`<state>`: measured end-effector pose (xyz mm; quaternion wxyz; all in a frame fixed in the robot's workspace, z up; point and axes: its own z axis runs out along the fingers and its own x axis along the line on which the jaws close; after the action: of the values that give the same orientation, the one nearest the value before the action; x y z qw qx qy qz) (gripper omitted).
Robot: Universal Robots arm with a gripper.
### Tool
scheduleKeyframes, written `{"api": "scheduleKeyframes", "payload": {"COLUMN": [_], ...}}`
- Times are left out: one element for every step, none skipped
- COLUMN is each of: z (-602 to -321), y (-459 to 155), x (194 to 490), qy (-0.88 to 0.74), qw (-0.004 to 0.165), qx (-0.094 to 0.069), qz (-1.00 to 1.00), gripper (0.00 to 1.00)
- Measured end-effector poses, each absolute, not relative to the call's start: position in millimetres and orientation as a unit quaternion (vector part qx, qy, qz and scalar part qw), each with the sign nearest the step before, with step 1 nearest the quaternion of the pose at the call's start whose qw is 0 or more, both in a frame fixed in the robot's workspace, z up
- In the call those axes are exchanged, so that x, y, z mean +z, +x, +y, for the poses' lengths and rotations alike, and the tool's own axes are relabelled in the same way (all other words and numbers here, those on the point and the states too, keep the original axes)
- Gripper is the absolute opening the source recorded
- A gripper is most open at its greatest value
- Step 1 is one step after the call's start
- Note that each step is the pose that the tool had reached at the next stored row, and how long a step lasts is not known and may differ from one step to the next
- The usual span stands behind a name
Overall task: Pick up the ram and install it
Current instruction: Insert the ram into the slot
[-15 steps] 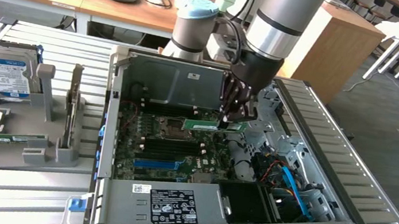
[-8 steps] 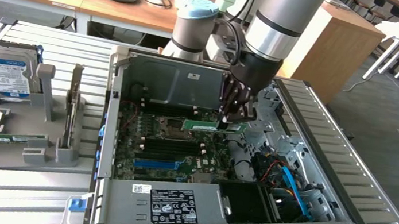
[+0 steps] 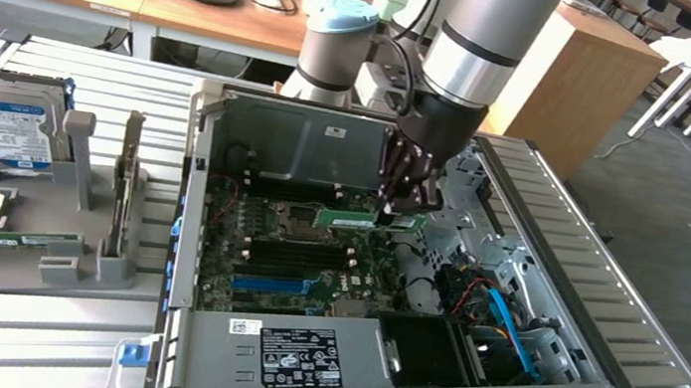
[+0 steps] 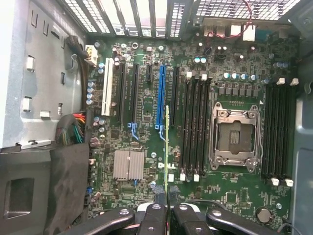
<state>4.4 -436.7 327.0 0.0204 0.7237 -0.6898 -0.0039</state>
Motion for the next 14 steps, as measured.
{"api": "scheduleKeyframes", "payload": {"z": [-436.7,-436.7,-436.7,-436.7,-436.7,-436.7,-436.6,-436.6,-436.6,-436.6,-436.6,-436.6,-436.6,-436.6], "y": [4.3,4.3,4.3,4.3,4.3,4.3,4.3,4.3,4.2,4.2,4.1,4.1,4.0,4.0], "x": [326.7,326.3,326.0,325.6,325.0,324.5,323.9,323.3,322.7,322.1,321.5,321.1,320.8,320.4], "qy": [0.724,0.724,0.724,0.723,0.722,0.721,0.719,0.716,0.713,0.710,0.706,0.704,0.702,0.701], "qw": [0.020,0.020,0.020,0.020,0.020,0.020,0.020,0.020,0.020,0.020,0.020,0.020,0.020,0.020], "qx": [-0.004,-0.004,-0.004,-0.004,-0.004,-0.004,-0.004,-0.004,-0.004,-0.004,-0.004,-0.004,-0.005,-0.005], "qz": [-0.690,-0.690,-0.690,-0.690,-0.691,-0.693,-0.695,-0.697,-0.701,-0.704,-0.707,-0.710,-0.712,-0.713], "gripper": [0.13,0.13,0.13,0.13,0.13,0.13,0.13,0.13,0.13,0.13,0.13,0.13,0.13,0.13]}}
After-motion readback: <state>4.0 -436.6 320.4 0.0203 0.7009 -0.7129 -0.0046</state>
